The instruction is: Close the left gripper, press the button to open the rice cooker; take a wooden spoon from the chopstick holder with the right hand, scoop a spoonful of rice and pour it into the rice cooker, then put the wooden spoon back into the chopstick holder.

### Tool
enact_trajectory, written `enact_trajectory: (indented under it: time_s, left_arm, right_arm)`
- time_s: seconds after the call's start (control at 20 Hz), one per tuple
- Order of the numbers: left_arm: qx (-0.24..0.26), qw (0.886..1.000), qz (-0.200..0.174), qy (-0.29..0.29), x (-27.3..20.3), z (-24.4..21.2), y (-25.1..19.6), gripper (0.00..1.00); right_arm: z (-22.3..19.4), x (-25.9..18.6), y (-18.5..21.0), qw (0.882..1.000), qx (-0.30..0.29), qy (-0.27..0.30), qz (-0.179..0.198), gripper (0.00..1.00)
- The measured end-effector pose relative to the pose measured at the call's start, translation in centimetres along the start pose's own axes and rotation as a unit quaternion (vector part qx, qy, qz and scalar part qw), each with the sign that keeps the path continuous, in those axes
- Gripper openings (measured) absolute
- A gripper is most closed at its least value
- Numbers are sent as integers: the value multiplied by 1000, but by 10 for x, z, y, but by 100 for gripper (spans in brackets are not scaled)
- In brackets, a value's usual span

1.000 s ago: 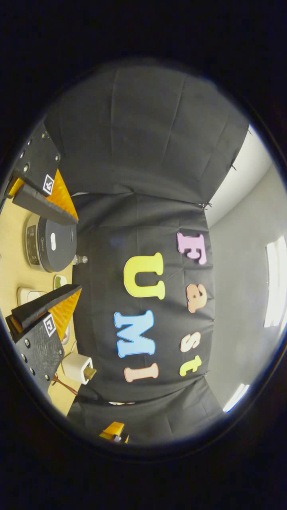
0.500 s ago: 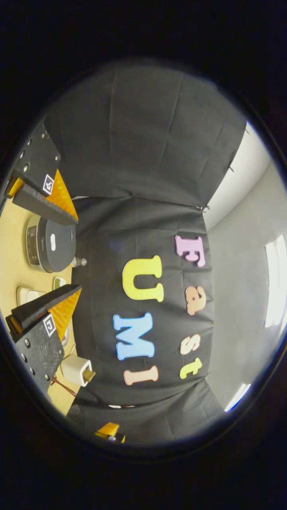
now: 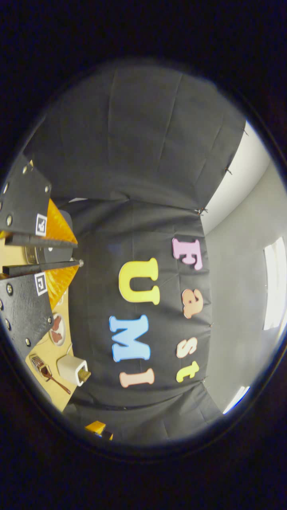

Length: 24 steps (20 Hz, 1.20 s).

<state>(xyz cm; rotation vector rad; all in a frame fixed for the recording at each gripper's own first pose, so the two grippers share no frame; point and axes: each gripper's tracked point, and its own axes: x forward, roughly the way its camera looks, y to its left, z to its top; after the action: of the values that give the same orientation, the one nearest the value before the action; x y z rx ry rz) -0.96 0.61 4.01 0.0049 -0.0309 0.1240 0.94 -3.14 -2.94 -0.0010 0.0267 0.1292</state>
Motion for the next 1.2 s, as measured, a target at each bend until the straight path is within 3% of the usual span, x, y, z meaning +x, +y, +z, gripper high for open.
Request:
enact_trajectory:
  time_s: [0.05, 0.1, 0.15, 0.6, 1.0, 1.2]
  left_arm:
    - [1, 1000, 7, -3, -1, 6, 7, 13]
    - [-1, 1000, 1, -5, 5, 8, 7, 2]
    - [0, 1000, 2, -8, 12, 7, 11, 1]
    - [-12, 999, -31, 13, 104, -29, 28, 0]
    - [-24, 994, -56, 86, 166, -120, 36, 4]
    - [-19, 989, -71, 125, 182, -170, 32, 1]
  right_arm:
    - [0, 0, 1, 1000, 2, 2, 0, 98]
    - [0, 0, 1, 1000, 3, 3, 0, 98]
    - [0, 1, 3, 1000, 3, 3, -1, 98]
    - [-6, 11, 20, 999, -6, 16, -44, 97]
    - [-12, 23, 28, 996, -22, 31, -83, 97]
    - [-19, 32, 37, 994, -34, 45, -89, 97]
